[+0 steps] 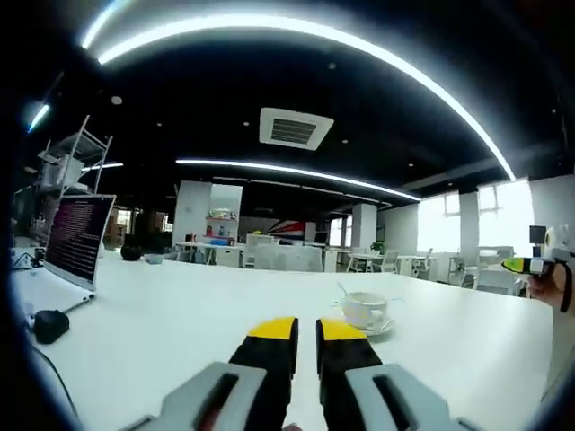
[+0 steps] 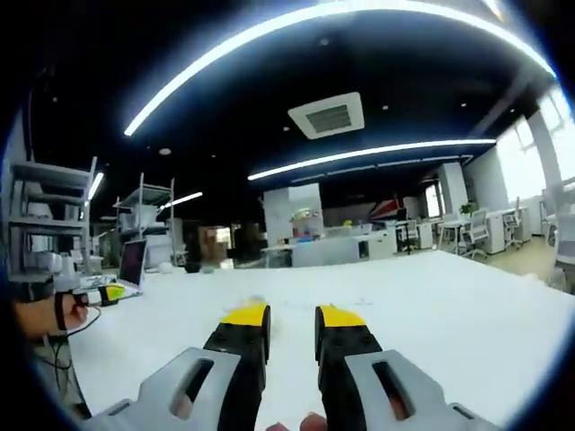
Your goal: Tidy tabletop coffee trays, cups and spoons，present forward
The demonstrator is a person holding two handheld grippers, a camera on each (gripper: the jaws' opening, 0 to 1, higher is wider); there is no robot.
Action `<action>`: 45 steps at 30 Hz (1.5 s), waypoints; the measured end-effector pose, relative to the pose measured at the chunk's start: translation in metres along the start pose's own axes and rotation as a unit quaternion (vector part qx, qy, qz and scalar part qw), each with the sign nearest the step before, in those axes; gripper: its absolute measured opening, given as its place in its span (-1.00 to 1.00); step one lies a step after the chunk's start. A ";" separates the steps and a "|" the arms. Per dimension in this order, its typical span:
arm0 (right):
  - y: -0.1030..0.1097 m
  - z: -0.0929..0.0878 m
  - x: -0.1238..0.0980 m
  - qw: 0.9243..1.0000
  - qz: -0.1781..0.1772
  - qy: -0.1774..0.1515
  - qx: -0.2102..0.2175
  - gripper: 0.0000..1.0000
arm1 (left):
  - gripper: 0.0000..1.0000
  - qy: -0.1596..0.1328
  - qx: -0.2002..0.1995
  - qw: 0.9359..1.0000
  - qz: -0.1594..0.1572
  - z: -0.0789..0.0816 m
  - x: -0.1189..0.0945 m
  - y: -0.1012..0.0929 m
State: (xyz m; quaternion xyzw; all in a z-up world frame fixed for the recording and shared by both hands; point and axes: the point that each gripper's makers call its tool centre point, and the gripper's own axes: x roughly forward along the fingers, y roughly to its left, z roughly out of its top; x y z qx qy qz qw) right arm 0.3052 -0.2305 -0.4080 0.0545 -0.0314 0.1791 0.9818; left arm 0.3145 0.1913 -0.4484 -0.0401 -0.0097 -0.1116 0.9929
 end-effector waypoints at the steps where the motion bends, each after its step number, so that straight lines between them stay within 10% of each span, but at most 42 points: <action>1: -0.001 -0.002 -0.003 1.000 -0.001 -0.001 0.002 -0.59 | -0.71 -0.003 0.008 1.000 0.000 0.001 -0.003 0.000; 21: -0.013 -0.047 -0.029 0.999 -0.020 0.033 -0.003 -0.46 | -0.61 0.019 0.014 1.000 0.004 -0.032 -0.037 -0.005; 45: -0.014 -0.047 -0.017 0.999 -0.019 0.034 0.003 -0.46 | -0.59 0.024 0.004 1.000 -0.012 -0.033 -0.033 -0.007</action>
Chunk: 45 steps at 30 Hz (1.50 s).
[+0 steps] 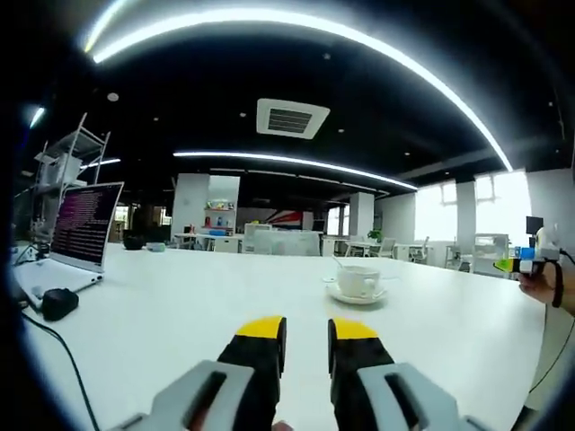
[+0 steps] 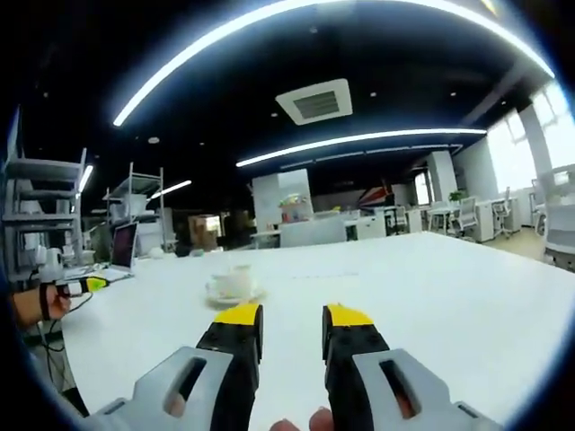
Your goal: Tidy tabletop coffee trays, cups and spoons，present forward
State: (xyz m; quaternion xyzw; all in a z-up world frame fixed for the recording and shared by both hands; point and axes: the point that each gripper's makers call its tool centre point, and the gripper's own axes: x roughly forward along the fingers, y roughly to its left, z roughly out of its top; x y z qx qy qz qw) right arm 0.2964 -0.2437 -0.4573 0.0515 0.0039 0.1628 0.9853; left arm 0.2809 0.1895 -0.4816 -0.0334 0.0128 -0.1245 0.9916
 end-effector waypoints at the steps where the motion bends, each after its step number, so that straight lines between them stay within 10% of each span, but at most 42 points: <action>1: 0.000 0.000 0.000 1.000 0.000 0.000 0.001 -0.46 | -0.59 -0.001 0.000 1.000 0.000 0.000 0.000 0.000; 45: 0.026 -0.013 0.020 0.999 0.026 0.020 0.020 -0.47 | -0.59 -0.002 -0.015 1.000 0.003 0.004 -0.002 0.006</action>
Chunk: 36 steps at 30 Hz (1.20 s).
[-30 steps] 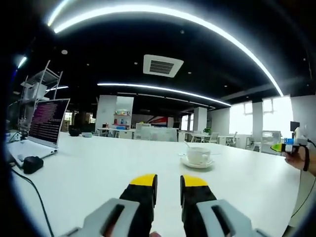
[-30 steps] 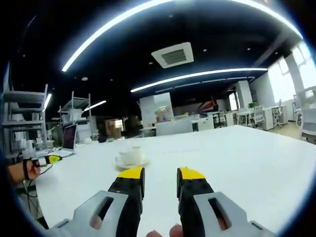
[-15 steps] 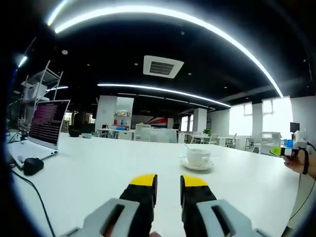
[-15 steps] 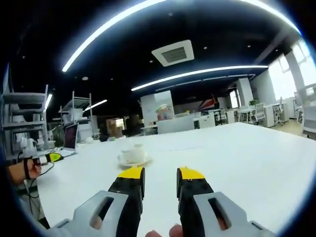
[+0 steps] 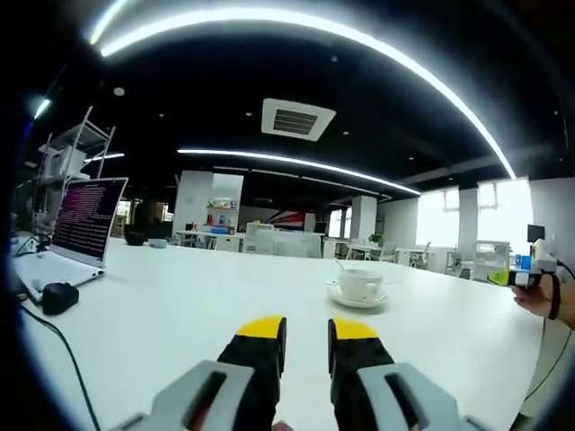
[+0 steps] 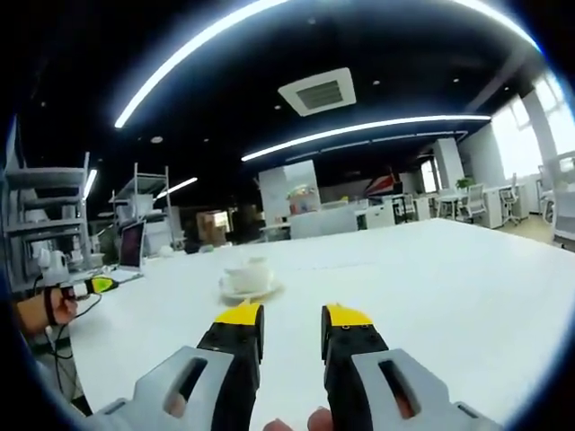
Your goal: Tidy tabletop coffee trays, cups and spoons，present forward
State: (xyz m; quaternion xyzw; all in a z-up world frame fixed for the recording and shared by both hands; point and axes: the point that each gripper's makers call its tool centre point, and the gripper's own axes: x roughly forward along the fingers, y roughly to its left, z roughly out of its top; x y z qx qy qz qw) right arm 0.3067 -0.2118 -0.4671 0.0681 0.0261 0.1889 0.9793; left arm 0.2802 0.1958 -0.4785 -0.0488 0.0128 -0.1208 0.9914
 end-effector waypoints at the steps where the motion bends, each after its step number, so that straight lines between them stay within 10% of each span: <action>1: 0.002 0.001 0.001 1.000 0.002 0.000 -0.001 -0.48 | -0.59 -0.001 0.000 1.000 0.001 0.001 -0.001 0.001; 19: 0.049 0.004 0.033 0.999 0.049 0.005 -0.012 -0.48 | -0.59 -0.005 -0.003 1.000 0.017 0.002 -0.025 0.026; 36: 0.050 0.012 0.020 0.999 0.041 -0.003 -0.019 -0.48 | -0.59 -0.013 -0.008 1.000 0.019 0.004 -0.030 0.032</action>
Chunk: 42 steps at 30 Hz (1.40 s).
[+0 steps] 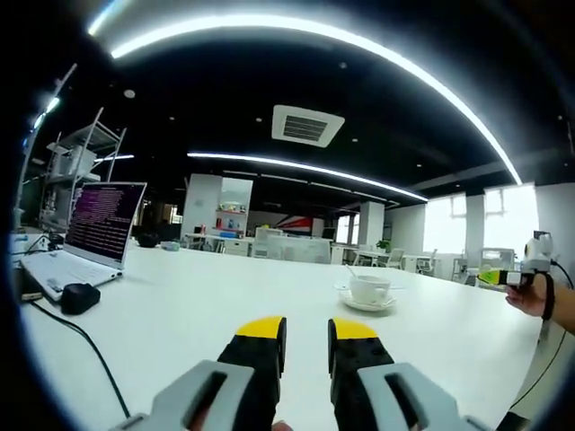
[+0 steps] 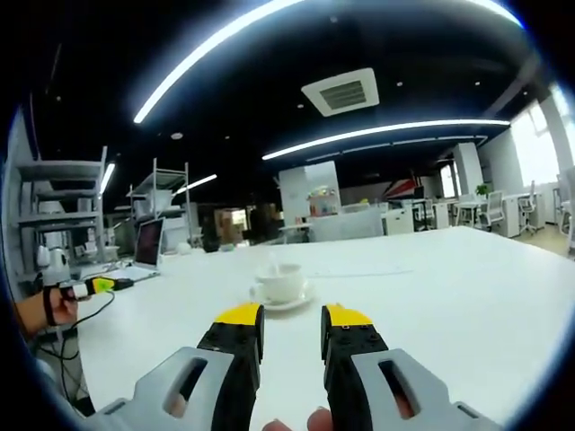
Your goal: Tidy tabletop coffee trays, cups and spoons，present forward
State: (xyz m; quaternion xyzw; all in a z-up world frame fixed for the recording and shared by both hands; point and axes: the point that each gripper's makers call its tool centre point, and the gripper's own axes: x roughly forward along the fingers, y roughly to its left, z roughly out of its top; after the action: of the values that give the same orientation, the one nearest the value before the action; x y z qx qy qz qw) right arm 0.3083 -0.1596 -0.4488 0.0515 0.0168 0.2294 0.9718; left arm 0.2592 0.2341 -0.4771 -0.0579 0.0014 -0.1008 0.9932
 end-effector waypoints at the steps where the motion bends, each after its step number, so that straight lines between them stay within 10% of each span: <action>1: -0.001 0.000 -0.003 1.000 -0.002 -0.001 0.000 -0.48 | -0.59 -0.001 0.000 1.000 -0.001 0.000 0.000 0.000; 19: -0.024 -0.009 -0.045 0.999 -0.032 0.006 -0.006 -0.47 | -0.59 -0.009 0.015 1.000 -0.003 0.009 0.000 -0.012; 42: -0.033 -0.025 -0.044 0.999 -0.036 0.012 0.016 -0.47 | -0.59 0.008 0.018 1.000 -0.022 0.000 0.016 -0.028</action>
State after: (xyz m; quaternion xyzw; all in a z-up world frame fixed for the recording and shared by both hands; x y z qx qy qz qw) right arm 0.2822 -0.2062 -0.4768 0.0637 0.0341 0.1951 0.9781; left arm 0.2694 0.2033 -0.4741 -0.0393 0.0066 -0.1229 0.9916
